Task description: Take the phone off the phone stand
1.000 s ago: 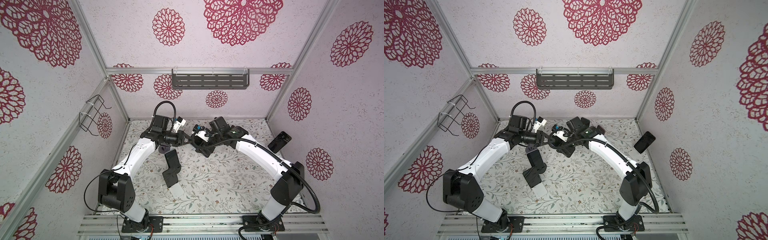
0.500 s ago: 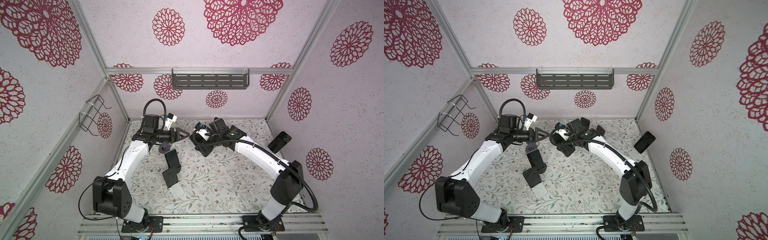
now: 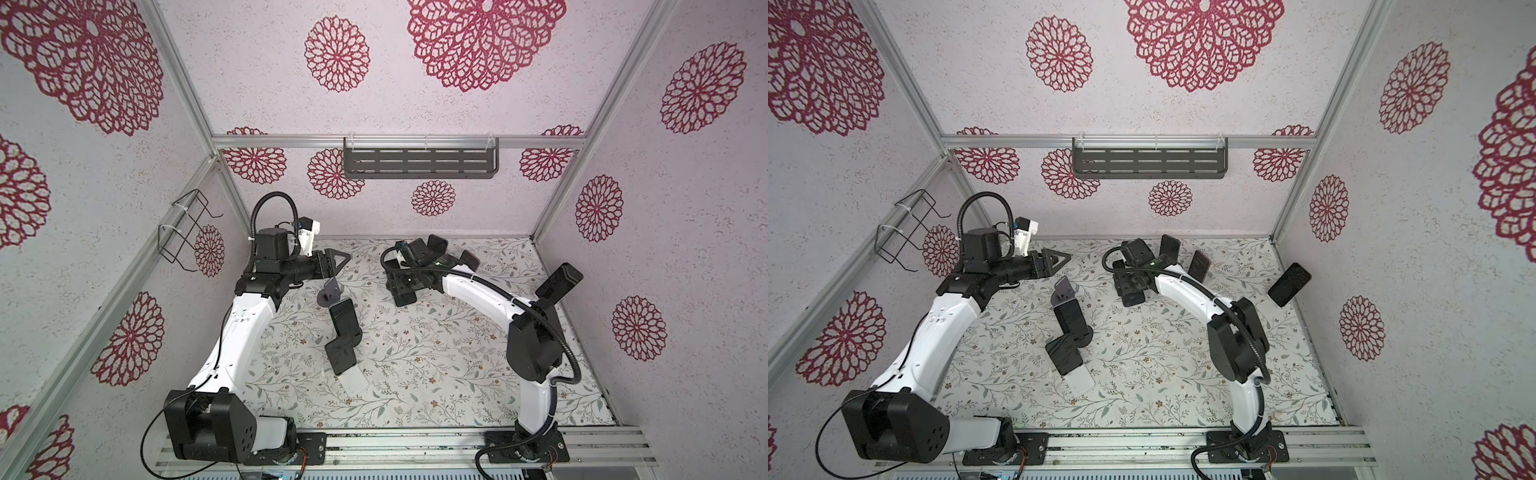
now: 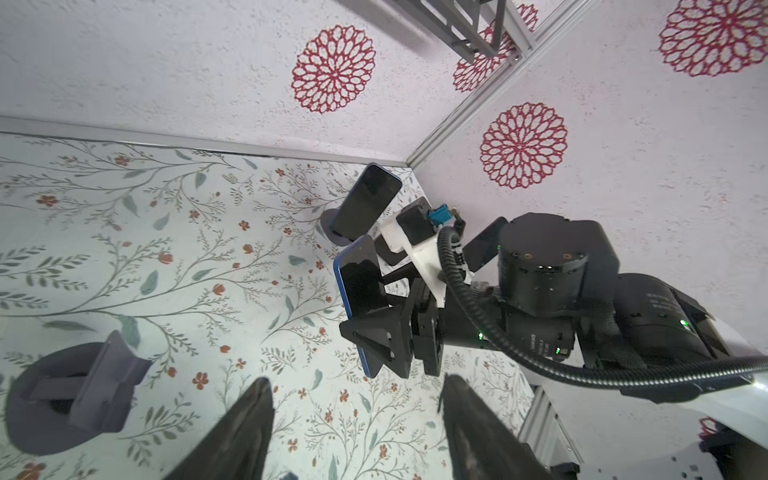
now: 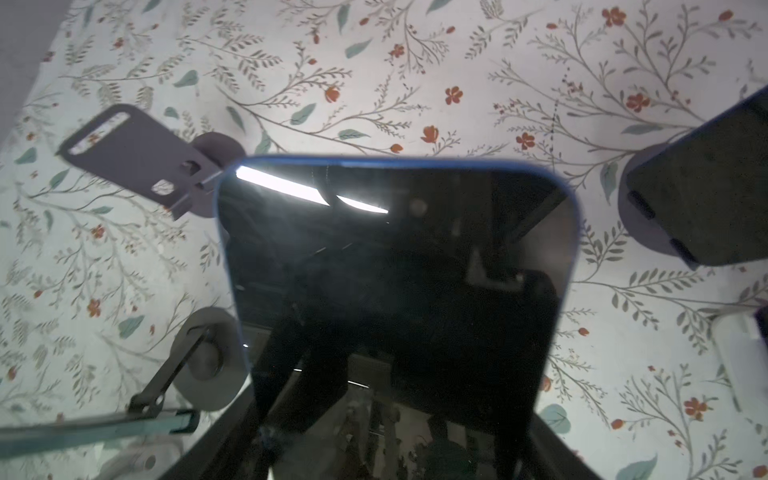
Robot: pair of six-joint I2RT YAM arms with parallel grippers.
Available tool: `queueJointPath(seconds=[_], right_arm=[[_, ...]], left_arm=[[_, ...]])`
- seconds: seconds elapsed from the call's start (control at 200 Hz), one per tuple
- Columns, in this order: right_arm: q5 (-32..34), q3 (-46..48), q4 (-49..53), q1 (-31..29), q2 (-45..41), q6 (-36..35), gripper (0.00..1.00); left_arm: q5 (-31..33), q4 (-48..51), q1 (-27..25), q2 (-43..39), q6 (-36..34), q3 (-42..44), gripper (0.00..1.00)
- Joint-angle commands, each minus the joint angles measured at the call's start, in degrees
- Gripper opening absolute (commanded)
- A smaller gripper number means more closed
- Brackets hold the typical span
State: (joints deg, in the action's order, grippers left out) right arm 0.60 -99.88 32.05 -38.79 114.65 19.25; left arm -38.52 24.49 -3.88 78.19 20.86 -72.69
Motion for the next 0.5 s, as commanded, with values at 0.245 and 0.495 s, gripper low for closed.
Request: queueJointPath(seconds=[0.245, 0.495], right_arm=[[6.48, -26.26, 12.96, -1.20, 17.36, 14.30, 0.00], [7.73, -26.85, 8.11, -2.39, 20.47, 16.93, 0.00]], left_arm=[[5.20, 3.87, 0.19, 0.64, -4.29, -1.23, 0.68], [6.38, 5.00, 0.14, 0.97, -4.89, -1.66, 0.68]])
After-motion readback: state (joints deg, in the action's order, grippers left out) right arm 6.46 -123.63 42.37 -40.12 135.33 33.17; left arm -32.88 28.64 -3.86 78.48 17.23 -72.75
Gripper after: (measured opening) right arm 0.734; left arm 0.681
